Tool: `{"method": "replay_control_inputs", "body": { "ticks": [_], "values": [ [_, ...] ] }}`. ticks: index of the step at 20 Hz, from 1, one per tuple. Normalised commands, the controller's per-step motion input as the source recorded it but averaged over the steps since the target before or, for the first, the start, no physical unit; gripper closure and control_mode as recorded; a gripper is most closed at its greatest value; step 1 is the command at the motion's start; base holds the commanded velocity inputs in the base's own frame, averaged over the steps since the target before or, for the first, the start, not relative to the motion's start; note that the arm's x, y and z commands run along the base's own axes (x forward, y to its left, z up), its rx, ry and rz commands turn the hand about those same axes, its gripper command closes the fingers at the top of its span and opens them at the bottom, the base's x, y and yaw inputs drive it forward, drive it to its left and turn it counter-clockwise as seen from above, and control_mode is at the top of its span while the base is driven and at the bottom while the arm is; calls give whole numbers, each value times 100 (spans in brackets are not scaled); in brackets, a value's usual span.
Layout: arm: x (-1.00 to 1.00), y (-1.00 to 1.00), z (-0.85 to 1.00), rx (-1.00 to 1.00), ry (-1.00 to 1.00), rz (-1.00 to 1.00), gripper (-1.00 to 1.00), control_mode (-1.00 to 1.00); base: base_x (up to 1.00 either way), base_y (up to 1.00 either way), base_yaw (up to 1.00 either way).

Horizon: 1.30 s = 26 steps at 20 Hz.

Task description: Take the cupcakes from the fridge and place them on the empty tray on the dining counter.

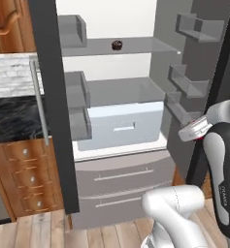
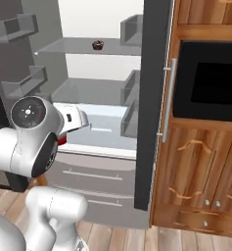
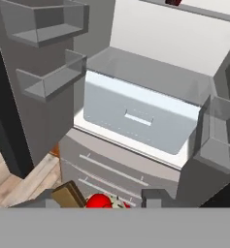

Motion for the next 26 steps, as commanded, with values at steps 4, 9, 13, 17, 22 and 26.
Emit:
{"method": "replay_control_inputs", "body": {
  "ticks": [4,9,13,17,22,26],
  "values": [
    [0,0,0,0,0,0,100,100,-72,0,-2],
    [0,0,0,0,0,0,100,100,-78,0,-6],
    [0,0,0,0,0,0,100,100,-23,23,-27],
    [0,0,0,0,0,0,100,100,0,43,-38],
    [0,0,0,0,0,0,100,100,0,48,-55],
    [0,0,0,0,0,0,100,100,0,37,-60]
  ]
}}
